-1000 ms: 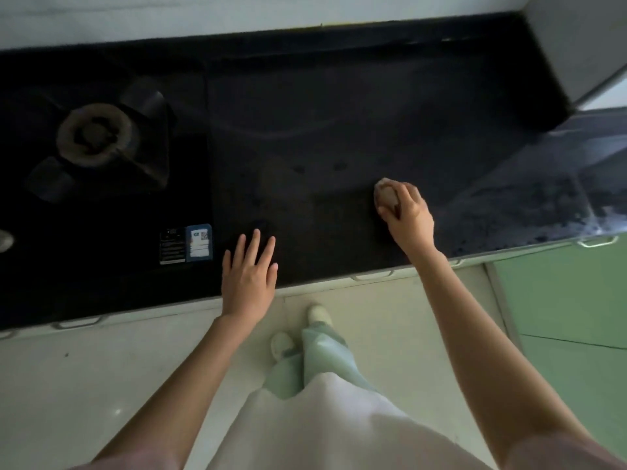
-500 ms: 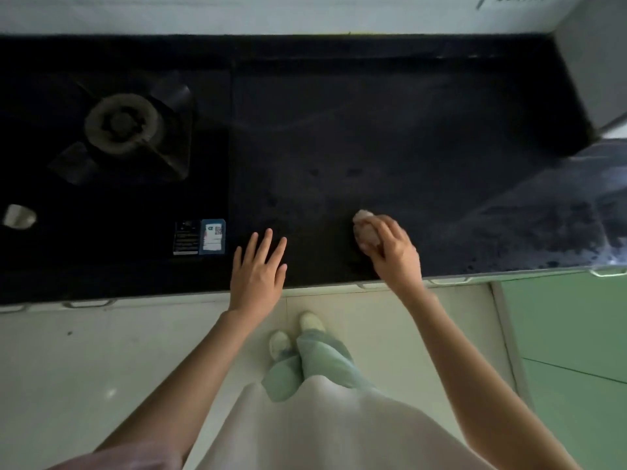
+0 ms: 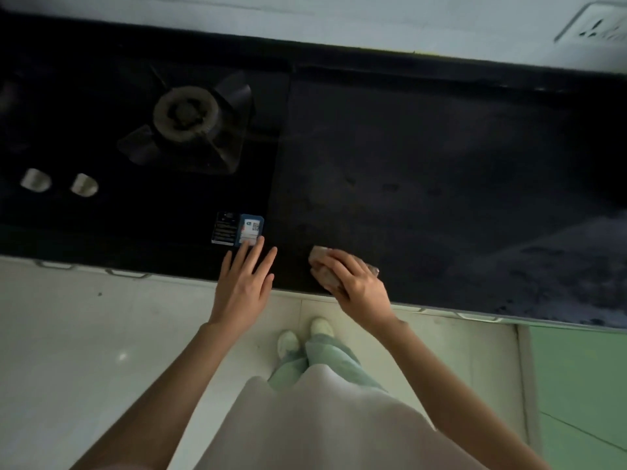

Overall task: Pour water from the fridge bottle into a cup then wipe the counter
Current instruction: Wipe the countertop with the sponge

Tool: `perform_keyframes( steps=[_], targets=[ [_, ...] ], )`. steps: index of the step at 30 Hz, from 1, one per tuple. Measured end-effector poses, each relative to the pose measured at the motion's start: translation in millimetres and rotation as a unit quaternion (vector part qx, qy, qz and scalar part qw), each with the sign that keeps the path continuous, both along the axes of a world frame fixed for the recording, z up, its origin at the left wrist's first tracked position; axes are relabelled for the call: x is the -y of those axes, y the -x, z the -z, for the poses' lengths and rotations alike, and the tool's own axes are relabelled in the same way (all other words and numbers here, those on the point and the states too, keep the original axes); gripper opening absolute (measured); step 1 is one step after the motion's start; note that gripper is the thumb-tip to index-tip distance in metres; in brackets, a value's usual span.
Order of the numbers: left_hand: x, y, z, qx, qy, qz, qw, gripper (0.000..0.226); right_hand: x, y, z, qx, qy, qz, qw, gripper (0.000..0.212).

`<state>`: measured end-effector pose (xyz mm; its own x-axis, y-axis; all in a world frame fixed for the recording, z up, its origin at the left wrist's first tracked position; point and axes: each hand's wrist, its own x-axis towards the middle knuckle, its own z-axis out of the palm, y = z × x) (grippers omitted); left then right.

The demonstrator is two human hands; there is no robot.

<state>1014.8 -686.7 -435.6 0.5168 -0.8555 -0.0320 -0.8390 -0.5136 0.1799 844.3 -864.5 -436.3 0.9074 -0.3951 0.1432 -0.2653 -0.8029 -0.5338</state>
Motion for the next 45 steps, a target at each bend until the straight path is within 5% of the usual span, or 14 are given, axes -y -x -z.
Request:
perform_keyframes(
  steps=[8, 13, 19, 27, 32, 38, 45],
  targets=[
    [-27.6, -19.1, 5.2, 0.010, -0.054, -0.053, 0.997, 0.053, 84.7, -51.5, -12.6, -0.047, -0.020, 0.154, 0.987, 0.050],
    [-29.5, -20.1, 7.8, 0.009, -0.053, -0.054, 0.997, 0.055, 24.8, -100.2, -8.6, -0.020, -0.010, 0.056, 0.998, 0.047],
    [-31.0, -19.5, 10.1, -0.005, -0.032, -0.051, 0.998, 0.054, -27.8, -42.6, 3.1, -0.004, -0.009, -0.046, 0.999, 0.038],
    [-32.2, -21.3, 12.6, -0.003, -0.034, -0.052, 0.998, 0.054, 68.2, -50.3, -7.2, -0.042, -0.016, 0.155, 0.987, 0.045],
    [-31.0, -21.5, 12.0, -0.006, -0.046, -0.055, 0.997, 0.055, 9.9, -104.8, -8.9, -0.020, 0.000, 0.054, 0.998, 0.048],
    [-31.4, -18.6, 10.8, -0.024, -0.025, -0.059, 0.998, 0.053, -57.0, -56.3, -1.8, -0.001, -0.003, -0.002, 1.000, 0.036],
    [-33.4, -20.2, 14.9, -0.022, -0.021, -0.054, 0.998, 0.053, 50.8, -49.2, -3.7, -0.052, -0.013, 0.167, 0.984, 0.046]
  ],
)
